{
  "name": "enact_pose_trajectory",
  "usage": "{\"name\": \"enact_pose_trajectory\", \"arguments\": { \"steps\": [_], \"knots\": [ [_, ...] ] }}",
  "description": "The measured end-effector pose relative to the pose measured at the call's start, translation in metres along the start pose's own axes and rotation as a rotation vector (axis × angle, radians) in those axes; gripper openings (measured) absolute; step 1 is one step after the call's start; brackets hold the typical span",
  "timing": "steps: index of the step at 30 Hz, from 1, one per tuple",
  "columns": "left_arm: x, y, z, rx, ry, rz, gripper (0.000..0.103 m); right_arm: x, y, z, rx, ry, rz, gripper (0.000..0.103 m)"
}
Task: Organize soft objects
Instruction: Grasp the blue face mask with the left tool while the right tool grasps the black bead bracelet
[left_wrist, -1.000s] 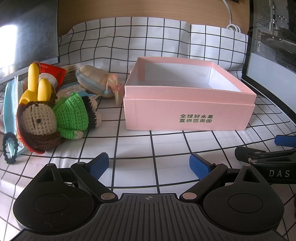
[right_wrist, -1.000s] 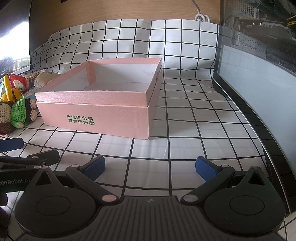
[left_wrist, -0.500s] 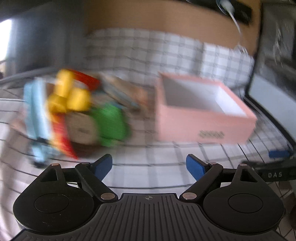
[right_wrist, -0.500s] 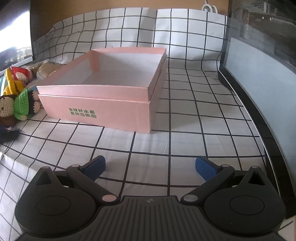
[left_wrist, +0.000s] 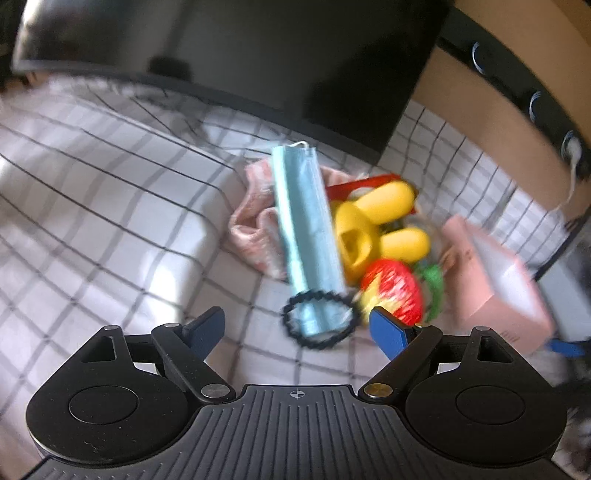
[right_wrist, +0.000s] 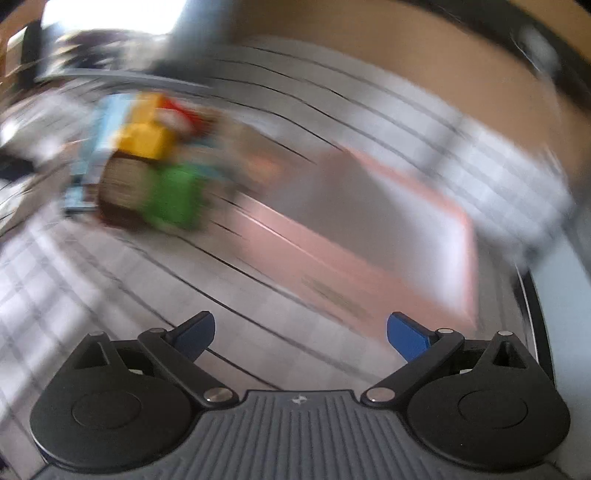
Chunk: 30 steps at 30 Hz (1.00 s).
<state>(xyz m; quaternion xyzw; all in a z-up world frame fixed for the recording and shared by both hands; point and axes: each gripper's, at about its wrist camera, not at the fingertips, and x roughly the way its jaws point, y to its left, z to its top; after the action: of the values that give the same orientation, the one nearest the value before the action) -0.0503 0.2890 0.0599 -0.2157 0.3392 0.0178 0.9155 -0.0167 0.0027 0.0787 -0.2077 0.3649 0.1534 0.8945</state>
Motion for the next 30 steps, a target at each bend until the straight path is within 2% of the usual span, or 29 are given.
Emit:
{"name": "enact_pose_trajectory", "arguments": {
  "steps": [3,6,8,9,10,11,13,15,19,22,26,27,30],
  "knots": [
    [0.017,-0.002,0.024,-0.014,-0.011,-0.063,0.089,-0.003,0.038,0.024,-0.082,-0.035,0.025,0.099],
    [0.041,-0.007,0.050,-0.021,-0.023,-0.050,0.088,-0.014,0.061,0.035,-0.089,-0.078,0.051,0.099],
    [0.060,-0.009,0.063,-0.005,-0.013,-0.028,0.081,-0.019,0.069,0.036,-0.097,-0.087,0.059,0.098],
    [0.070,-0.011,0.068,-0.003,0.001,-0.020,0.073,-0.020,0.073,0.036,-0.105,-0.092,0.065,0.095],
    [0.079,-0.012,0.071,0.001,0.014,-0.015,0.070,-0.019,0.077,0.036,-0.118,-0.096,0.075,0.090],
    [0.084,-0.010,0.074,0.001,0.022,-0.011,0.070,-0.019,0.082,0.035,-0.143,-0.099,0.088,0.088],
    [0.090,-0.006,0.077,-0.022,0.021,-0.018,0.071,-0.016,0.096,0.033,-0.210,-0.122,0.082,0.069],
    [0.091,-0.001,0.079,-0.037,0.034,-0.041,0.069,-0.013,0.120,0.036,-0.305,-0.174,0.080,0.060],
    [0.089,0.004,0.085,0.008,0.078,-0.083,0.060,-0.001,0.172,0.055,-0.425,-0.272,0.140,0.060],
    [0.087,0.009,0.086,0.039,0.113,-0.109,0.052,0.028,0.199,0.072,-0.481,-0.271,0.150,0.055],
    [0.083,0.017,0.084,0.030,0.127,-0.133,0.045,0.066,0.216,0.089,-0.522,-0.186,0.141,0.054],
    [0.083,0.018,0.084,0.022,0.125,-0.139,0.045,0.071,0.217,0.092,-0.521,-0.167,0.141,0.049],
    [0.085,0.019,0.082,-0.007,0.103,-0.155,0.045,0.070,0.217,0.098,-0.491,-0.103,0.168,0.007]
  ]
}}
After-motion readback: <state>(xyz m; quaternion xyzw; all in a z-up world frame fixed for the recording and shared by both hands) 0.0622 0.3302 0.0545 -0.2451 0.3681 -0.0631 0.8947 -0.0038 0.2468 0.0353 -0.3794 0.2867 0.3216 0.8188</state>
